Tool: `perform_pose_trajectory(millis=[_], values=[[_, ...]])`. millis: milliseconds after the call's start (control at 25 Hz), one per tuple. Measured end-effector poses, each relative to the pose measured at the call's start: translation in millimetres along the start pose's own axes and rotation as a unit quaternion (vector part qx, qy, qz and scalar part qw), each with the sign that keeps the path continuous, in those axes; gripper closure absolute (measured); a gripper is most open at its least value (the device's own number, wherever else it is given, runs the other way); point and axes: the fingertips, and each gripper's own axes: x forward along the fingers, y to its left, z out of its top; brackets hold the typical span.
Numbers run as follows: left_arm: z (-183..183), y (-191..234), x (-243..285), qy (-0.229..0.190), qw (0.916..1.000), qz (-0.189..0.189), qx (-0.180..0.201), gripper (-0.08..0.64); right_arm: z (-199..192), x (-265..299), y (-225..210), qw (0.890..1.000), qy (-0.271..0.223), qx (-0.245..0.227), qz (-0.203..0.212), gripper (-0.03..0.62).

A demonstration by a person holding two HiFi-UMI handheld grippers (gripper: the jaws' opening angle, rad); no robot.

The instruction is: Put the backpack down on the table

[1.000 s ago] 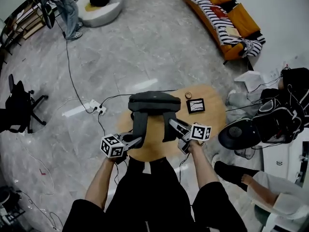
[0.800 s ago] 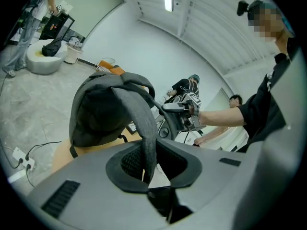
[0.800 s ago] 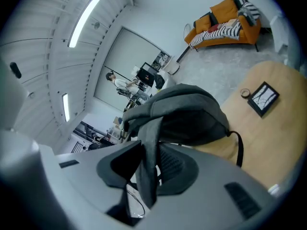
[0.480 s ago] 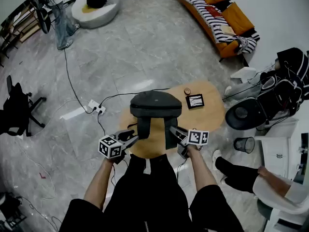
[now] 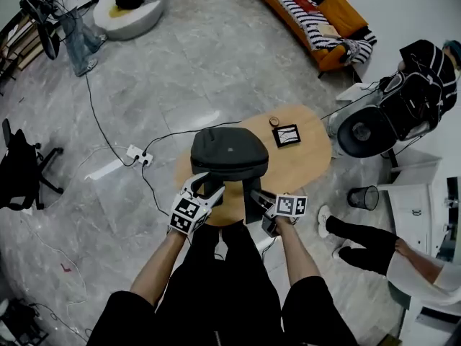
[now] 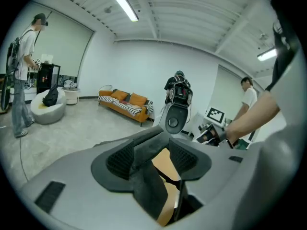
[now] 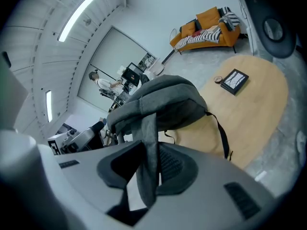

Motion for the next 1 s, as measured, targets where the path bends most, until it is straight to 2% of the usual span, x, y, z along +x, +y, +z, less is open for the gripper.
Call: perform_pose_trajectory(millis=[120, 200, 240, 320, 360, 440, 600, 760, 880, 1000], values=[[-19, -2, 13, 0.028, 0.9993, 0.025, 0.004, 0.334, -13, -5, -1, 1.0, 0.012, -0.01, -0.008, 0.49], [-27, -5, 18, 0.032, 0.9985, 0.043, 0.011, 0.337, -20, -11, -2, 1.0, 0.02, -0.015, -0.01, 0.489], [-32, -7, 19, 0.033, 0.9982, 0.049, 0.007, 0.344, -24, -14, -3, 0.999, 0.025, -0.017, -0.011, 0.489], [-44, -10, 18, 0.037, 0.9978, 0.054, -0.009, 0.405, -38, -19, -9, 0.999, 0.033, -0.026, -0.02, 0.485], [-53, -11, 16, 0.042, 0.9976, 0.052, -0.017, 0.405, -44, -21, -12, 0.998, 0.033, -0.033, -0.03, 0.464], [-66, -14, 14, 0.056, 0.9971, 0.046, -0.023, 0.41, -46, -26, -17, 0.998, 0.017, -0.034, -0.044, 0.439], [-83, -15, 20, 0.069, 0.9956, 0.055, -0.031, 0.416, -36, -42, -13, 0.999, -0.02, -0.015, -0.038, 0.433], [-105, -19, 21, 0.072, 0.9949, 0.066, -0.028, 0.422, -78, -42, -7, 1.0, 0.005, -0.004, -0.013, 0.434], [-125, -29, 22, 0.087, 0.9938, 0.058, -0.038, 0.428, -106, -49, -7, 1.0, -0.005, 0.003, -0.007, 0.434], [-158, -41, 19, 0.11, 0.9913, 0.054, -0.048, 0.445, -133, -61, -6, 1.0, -0.015, -0.012, -0.015, 0.45]])
